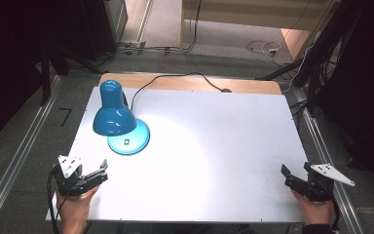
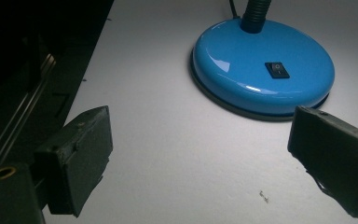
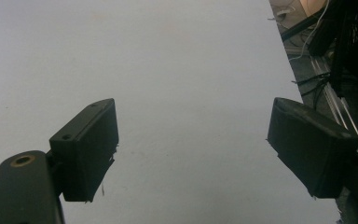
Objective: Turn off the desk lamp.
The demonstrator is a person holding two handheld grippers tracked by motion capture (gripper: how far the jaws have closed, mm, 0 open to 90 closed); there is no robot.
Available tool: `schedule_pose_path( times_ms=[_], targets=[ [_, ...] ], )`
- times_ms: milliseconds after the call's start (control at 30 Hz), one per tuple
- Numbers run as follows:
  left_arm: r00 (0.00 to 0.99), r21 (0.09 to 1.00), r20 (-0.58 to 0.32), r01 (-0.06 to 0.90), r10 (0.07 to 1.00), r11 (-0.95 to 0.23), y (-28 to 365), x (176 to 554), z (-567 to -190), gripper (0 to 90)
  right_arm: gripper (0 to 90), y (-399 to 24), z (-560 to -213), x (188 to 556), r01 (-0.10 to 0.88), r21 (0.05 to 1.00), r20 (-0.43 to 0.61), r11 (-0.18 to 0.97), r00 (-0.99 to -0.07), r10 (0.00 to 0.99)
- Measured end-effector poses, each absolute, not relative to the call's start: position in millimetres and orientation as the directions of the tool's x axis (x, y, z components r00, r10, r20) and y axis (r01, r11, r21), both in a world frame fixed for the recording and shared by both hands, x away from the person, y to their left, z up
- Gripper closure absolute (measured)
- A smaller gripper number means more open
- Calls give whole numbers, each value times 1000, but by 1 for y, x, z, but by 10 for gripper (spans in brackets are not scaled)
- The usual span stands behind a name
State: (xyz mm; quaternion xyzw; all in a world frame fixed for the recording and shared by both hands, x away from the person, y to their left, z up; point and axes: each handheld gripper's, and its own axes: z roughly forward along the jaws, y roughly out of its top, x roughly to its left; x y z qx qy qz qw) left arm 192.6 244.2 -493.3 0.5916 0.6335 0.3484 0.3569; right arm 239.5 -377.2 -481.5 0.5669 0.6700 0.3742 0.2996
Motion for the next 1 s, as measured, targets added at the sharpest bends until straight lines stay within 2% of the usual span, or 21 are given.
schedule_pose_path(
  times_ms=[1000],
  targets=[
    [21, 859, -89, 508, 996, 66, 227, 206, -498, 88, 150, -376, -483, 241, 549, 831, 24, 85, -187, 982]
  ],
)
